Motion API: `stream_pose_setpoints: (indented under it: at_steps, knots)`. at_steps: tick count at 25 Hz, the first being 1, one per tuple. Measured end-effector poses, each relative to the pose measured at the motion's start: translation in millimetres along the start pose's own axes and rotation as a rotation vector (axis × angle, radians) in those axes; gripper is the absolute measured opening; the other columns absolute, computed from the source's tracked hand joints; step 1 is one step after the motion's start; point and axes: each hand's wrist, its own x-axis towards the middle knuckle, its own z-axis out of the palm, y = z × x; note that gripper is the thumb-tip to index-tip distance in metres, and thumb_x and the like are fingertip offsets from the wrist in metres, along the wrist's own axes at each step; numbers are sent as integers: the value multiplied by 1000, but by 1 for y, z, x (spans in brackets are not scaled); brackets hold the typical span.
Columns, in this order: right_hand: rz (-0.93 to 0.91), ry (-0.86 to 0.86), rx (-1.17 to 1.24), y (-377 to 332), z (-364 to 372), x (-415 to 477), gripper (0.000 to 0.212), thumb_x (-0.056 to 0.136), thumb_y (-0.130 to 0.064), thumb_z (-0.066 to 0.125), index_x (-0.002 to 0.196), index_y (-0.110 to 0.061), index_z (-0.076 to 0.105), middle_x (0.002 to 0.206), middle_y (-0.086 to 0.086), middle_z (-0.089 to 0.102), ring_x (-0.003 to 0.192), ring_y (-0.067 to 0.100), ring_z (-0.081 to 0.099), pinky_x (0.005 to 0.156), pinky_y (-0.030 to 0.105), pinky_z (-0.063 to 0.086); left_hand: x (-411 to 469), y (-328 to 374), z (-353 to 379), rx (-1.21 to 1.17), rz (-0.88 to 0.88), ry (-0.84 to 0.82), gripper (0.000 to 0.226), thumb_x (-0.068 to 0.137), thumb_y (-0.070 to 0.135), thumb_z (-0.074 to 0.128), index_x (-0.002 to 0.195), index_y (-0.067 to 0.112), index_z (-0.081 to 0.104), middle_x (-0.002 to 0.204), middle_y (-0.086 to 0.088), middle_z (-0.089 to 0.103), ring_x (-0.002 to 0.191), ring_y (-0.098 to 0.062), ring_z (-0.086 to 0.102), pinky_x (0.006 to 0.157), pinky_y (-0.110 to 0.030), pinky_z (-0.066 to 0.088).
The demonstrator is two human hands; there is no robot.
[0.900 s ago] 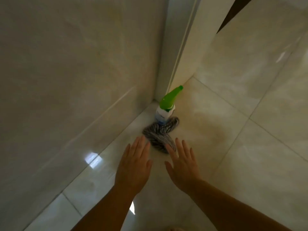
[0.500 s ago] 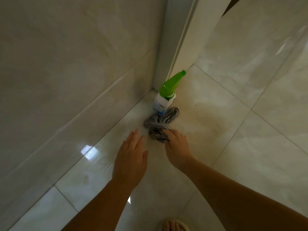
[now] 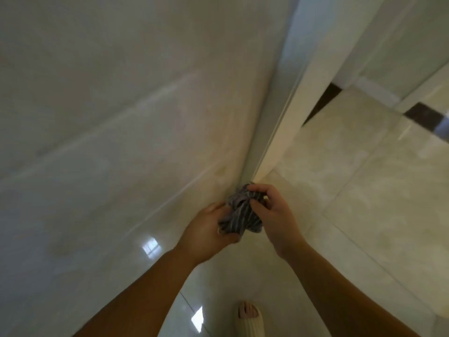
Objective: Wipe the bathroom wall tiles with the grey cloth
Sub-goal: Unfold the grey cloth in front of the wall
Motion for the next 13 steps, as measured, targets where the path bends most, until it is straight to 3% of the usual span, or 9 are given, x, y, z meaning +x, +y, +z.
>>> stream_pose_setpoints:
  at_steps: [3, 6, 9, 13]
  knots:
    - [-121, -39, 66, -128, 3, -51, 33, 93, 2, 55, 106, -28, 60, 101, 2, 66, 87, 13, 66, 71, 25, 57, -60, 82, -91, -85, 36, 89, 17, 92, 14, 65, 106, 23, 67, 103, 4, 65, 94, -10, 61, 72, -14, 39]
    - [-252, -18, 109, -241, 0, -96, 36, 91, -2, 59, 108, -33, 61, 106, 4, 65, 94, 18, 65, 81, 33, 57, -118, 161, -175, -56, 103, 178, 12, 101, 20, 52, 95, 28, 57, 79, 12, 60, 68, 0, 55, 59, -16, 37]
    - [-396, -20, 119, -329, -1, -134, 32, 92, -6, 60, 106, -34, 65, 110, -1, 66, 100, 17, 64, 83, 29, 55, -167, 228, -243, 12, 184, 270, 14, 104, 25, 46, 94, 21, 55, 79, 6, 58, 72, -10, 55, 57, -13, 35]
    - [-514, -146, 259, -412, 3, -178, 25, 96, -6, 51, 109, -22, 66, 108, 4, 70, 96, 16, 67, 75, 25, 55, -230, 295, -314, -98, 233, 414, 22, 106, 28, 41, 107, 14, 58, 95, 1, 64, 91, -18, 61, 72, -13, 42]
